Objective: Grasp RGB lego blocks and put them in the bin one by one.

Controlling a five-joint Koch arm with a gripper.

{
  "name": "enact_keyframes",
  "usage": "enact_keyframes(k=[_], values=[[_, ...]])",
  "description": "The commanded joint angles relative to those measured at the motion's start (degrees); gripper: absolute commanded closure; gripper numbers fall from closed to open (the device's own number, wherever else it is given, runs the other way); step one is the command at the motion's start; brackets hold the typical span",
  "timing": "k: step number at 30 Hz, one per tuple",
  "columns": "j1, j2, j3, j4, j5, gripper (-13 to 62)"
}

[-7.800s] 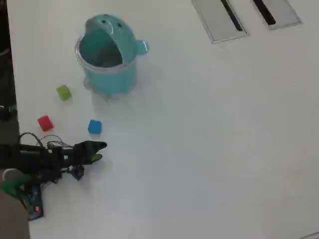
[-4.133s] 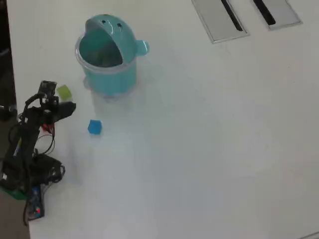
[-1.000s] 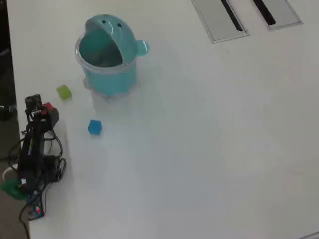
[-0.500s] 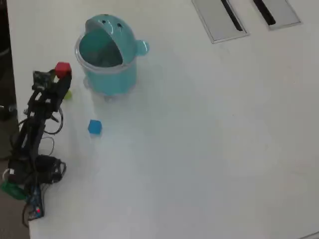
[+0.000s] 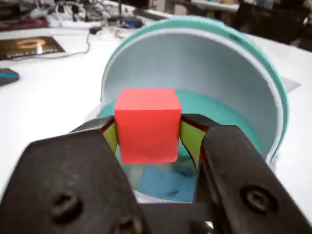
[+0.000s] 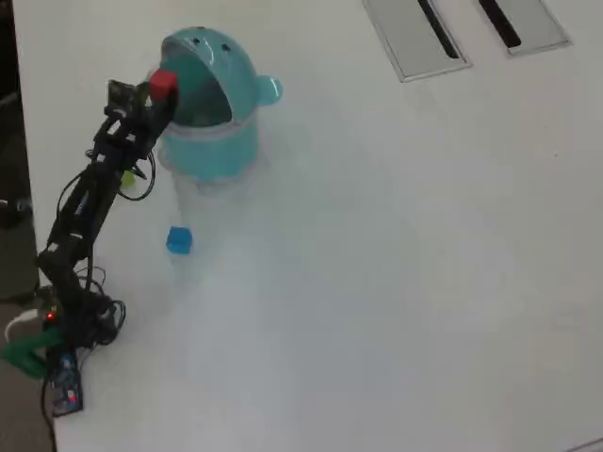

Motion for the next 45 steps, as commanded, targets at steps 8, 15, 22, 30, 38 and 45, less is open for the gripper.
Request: enact_keyframes(k=[8, 15, 22, 30, 38, 45], values=[[2.37, -7.47, -13.89, -4.83, -0.09, 39.1], [2.64, -11.78, -14.15, -8.17, -2.37, 30.1], [0.88, -7.21, -10.99, -3.87, -5.27, 17.8], [-4.31, 1.76, -2.99, -1.41, -5.71, 15.3], [-9.84, 12.57, 11.43, 0.18, -5.71, 15.2], [-13.80, 19.69, 23.12, 1.32, -6.06, 15.1]])
